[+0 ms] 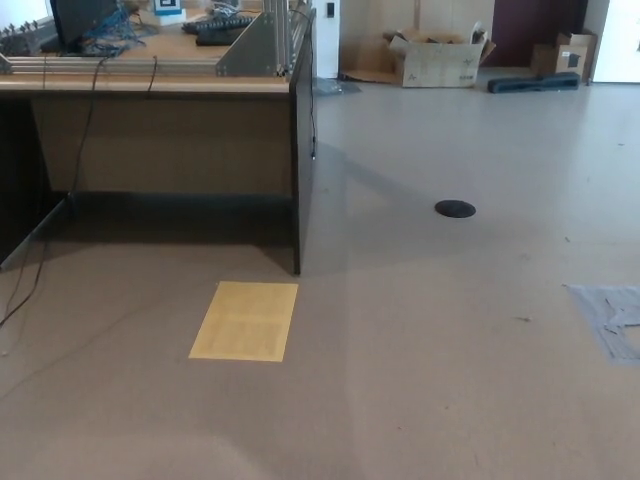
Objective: The robot extends its left hand to pick up an emotional support dumpling from the palm of a person and brings its hand down by its side. Then it extends its arm again to hand the dumpling back to the person.
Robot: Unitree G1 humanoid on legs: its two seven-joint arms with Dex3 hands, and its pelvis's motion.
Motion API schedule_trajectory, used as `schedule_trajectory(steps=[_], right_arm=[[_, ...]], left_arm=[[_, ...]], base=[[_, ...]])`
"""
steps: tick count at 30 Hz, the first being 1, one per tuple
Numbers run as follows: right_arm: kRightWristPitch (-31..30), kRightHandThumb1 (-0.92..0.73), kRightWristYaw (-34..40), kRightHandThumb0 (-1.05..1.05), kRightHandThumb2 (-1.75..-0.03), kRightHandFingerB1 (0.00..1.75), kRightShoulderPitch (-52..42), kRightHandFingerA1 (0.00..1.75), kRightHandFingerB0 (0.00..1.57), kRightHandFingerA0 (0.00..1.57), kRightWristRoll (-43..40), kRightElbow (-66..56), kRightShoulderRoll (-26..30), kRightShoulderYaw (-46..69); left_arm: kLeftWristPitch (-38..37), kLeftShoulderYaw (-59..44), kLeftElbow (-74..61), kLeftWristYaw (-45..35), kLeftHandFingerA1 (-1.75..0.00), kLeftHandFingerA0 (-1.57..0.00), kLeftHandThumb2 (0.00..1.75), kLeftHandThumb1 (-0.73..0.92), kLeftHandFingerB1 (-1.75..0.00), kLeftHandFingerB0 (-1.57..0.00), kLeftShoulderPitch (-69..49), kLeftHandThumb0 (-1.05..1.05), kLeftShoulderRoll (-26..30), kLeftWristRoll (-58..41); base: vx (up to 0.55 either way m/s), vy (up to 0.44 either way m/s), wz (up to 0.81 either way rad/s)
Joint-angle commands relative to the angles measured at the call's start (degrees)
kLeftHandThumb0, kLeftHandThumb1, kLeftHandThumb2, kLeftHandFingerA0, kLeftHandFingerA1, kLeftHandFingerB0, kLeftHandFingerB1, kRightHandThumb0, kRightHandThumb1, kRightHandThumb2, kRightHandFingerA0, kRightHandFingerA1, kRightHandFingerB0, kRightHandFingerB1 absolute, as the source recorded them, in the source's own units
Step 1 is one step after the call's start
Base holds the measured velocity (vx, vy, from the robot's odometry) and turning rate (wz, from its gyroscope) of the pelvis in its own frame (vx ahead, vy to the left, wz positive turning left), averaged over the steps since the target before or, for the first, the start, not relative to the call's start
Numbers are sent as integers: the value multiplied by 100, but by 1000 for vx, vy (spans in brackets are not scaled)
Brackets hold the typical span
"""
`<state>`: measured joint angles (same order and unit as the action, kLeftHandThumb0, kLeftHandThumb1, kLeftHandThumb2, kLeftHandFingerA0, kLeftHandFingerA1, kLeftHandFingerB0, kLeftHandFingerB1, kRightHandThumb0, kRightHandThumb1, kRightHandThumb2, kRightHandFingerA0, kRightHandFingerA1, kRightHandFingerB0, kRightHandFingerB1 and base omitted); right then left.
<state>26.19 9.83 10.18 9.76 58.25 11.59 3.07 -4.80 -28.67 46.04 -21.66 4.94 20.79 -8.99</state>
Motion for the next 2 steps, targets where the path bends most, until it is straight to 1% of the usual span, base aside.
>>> schedule_trajectory(steps=[1,2], right_arm=[[-340,-75,259,-29,-63,31,45,52,29,96,90,-104,81,-41],[-340,-75,259,-29,-63,31,45,52,29,96,90,-104,81,-41]], left_arm=[[-142,78,8,200,-56,-89,59,66,-38,-52,44,-5,151,-63],[-142,78,8,200,-56,-89,59,66,-38,-52,44,-5,151,-63]], base=[[0,0,0],[0,0,0]])
